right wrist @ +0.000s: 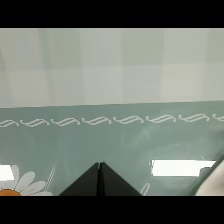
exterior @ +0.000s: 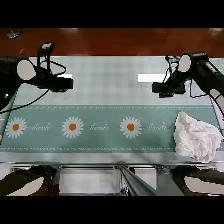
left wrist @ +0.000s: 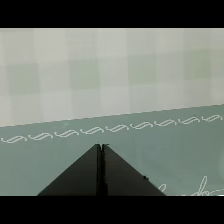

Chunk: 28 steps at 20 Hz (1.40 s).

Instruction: Fold the shirts.

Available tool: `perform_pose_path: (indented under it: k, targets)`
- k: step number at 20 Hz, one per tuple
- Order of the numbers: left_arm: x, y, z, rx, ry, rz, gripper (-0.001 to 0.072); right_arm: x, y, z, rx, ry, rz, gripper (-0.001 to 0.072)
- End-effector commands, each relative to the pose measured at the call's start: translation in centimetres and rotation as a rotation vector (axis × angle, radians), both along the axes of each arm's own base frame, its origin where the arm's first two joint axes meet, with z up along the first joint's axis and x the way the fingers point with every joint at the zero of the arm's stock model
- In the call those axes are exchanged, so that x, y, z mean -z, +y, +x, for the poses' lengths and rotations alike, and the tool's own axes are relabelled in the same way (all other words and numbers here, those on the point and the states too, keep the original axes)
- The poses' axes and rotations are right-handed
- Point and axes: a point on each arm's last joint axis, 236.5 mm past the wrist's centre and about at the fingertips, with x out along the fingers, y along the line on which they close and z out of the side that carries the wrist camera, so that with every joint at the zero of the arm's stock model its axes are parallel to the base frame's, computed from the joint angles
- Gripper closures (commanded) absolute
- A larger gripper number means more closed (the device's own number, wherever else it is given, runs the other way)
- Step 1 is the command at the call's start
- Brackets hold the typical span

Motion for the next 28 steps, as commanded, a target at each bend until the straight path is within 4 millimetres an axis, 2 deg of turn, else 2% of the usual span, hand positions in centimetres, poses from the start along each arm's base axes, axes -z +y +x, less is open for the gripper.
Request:
perform_pose_path:
  k: [1, 15, 19, 21, 22, 23, 24, 26, 28]
  targets:
    - [0.0, 0.0, 0.0, 0.0, -0.001, 0.0, 0.0688, 0.0, 0.0, 0.0, 0.0, 0.0, 0.0, 0.0668]
    - [0.0, 0.0, 0.0, 0.0, -0.001, 0.0, 0.0688, 0.0, 0.0, 0.0, 0.0, -0.001, 0.001, 0.0668]
    - [-0.9, -0.4, 1.8, -0.006, -0.084, -0.022, 0.0688, -0.1, 0.1, 1.0, -0.008, -0.045, 0.004, 0.0668]
    - [-1.8, -0.6, 3.3, -0.011, -0.156, -0.038, 0.0675, -0.2, -1.0, 1.2, -0.024, -0.051, -0.045, 0.0657]
    - [-2.7, -0.8, 4.6, -0.015, -0.219, -0.052, 0.0462, -0.7, -2.6, 1.1, -0.03, -0.044, -0.113, 0.0466]
    - [-3.7, -0.8, 5.6, -0.021, -0.269, -0.061, 0.0008, -1.5, -4.4, 0.8, -0.037, -0.027, -0.195, 0.0118]
    - [-4.6, -0.2, 6.1, -0.016, -0.294, -0.045, 0.0006, -2.8, -6.6, 0.4, -0.049, -0.01, -0.29, 0.0092]
    - [-6.3, 1.9, 5.6, 0.001, -0.265, 0.007, 0.0006, -7.5, -11.2, 0.0, -0.056, -0.063, -0.459, 0.0092]
    - [-6.8, 4.6, 3.8, -0.033, -0.202, 0.032, 0.0006, -11.6, -13.8, -0.8, 0.065, -0.22, -0.438, 0.0092]
